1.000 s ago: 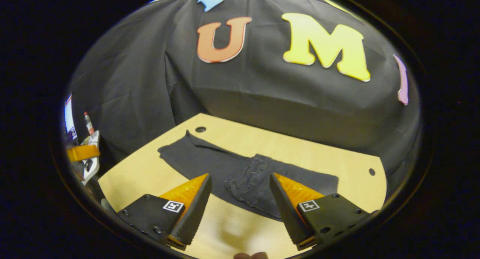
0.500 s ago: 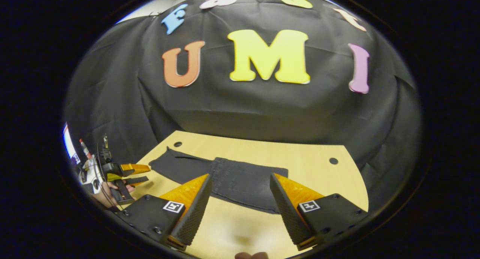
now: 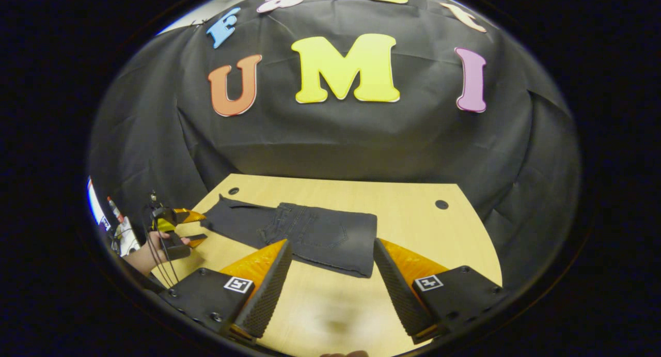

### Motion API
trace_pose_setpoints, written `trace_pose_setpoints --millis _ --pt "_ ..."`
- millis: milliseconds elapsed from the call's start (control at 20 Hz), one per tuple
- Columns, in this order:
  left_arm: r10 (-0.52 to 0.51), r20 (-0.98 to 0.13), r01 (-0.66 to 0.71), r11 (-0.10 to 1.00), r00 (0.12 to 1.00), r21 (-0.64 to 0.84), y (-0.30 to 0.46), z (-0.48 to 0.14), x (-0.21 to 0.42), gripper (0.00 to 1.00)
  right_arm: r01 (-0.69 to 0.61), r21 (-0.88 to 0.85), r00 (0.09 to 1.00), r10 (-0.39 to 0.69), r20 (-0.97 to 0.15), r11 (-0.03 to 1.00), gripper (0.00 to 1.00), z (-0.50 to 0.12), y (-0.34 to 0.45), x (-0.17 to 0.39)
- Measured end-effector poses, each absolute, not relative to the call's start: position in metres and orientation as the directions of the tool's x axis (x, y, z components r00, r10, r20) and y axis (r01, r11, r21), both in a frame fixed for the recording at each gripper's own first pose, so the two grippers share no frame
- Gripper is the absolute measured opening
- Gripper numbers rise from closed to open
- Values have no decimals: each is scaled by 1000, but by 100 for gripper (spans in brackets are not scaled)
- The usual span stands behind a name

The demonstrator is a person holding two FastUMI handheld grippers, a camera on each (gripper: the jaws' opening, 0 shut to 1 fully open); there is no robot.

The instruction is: Grasp the waist and the cuffs of the jeans and fold them to make the two legs overlap; first hold the waist and fold one-third of the jeans toward the cuffs, then hold the cuffs and fold the remaining one-third in the same direction to finish folding.

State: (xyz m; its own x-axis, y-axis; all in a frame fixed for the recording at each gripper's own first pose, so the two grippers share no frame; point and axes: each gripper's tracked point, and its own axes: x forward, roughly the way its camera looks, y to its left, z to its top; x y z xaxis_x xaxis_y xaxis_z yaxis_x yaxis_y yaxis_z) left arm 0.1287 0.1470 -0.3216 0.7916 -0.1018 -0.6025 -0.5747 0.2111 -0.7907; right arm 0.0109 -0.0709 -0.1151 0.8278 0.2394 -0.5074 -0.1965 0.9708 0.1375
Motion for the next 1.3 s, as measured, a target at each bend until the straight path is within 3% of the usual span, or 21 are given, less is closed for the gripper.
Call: trace_pose_setpoints --millis 350,450,500,550,600,750,800,850,900,1050,1250,1300 --pt "-141 -536 -521 134 832 -843 149 -321 160 100 -147 151 835 205 -511 978 93 -114 -87 5" --pt "-131 -526 -516 105 840 -850 149 -325 167 95 -144 152 837 202 -508 978 94 -113 -88 5" --pt "-113 -525 -518 87 844 -851 151 -326 169 80 -147 152 837 205 -507 977 94 -112 -86 5" --pt "-106 -532 -526 80 840 -847 150 -332 172 87 -148 152 837 206 -506 977 93 -112 -85 4" --pt "-104 -540 -534 85 835 -841 149 -336 173 63 -150 152 837 207 -507 977 94 -112 -84 2" --pt "-71 -593 -579 149 802 -802 149 -352 172 46 -147 156 838 207 -504 977 98 -111 -86 -3" --pt "-62 -600 -586 156 797 -795 149 -354 171 14 -142 158 841 203 -502 977 98 -110 -88 -5" --pt "-57 -604 -589 166 795 -791 149 -353 171 17 -134 158 845 196 -498 978 98 -109 -90 -6" --pt "-54 -605 -590 170 794 -789 148 -351 171 12 -128 159 848 192 -495 979 93 -108 -94 -8" --pt "-37 -554 -537 200 831 -819 144 -319 178 7 -106 163 859 173 -482 981 97 -106 -103 -14" --pt "-38 -486 -430 411 873 -804 119 -259 190 6 -80 185 874 158 -459 980 94 -103 -117 -22" --pt "-38 -473 -406 457 880 -792 112 -248 192 6 -78 185 880 155 -449 980 98 -102 -121 -25"
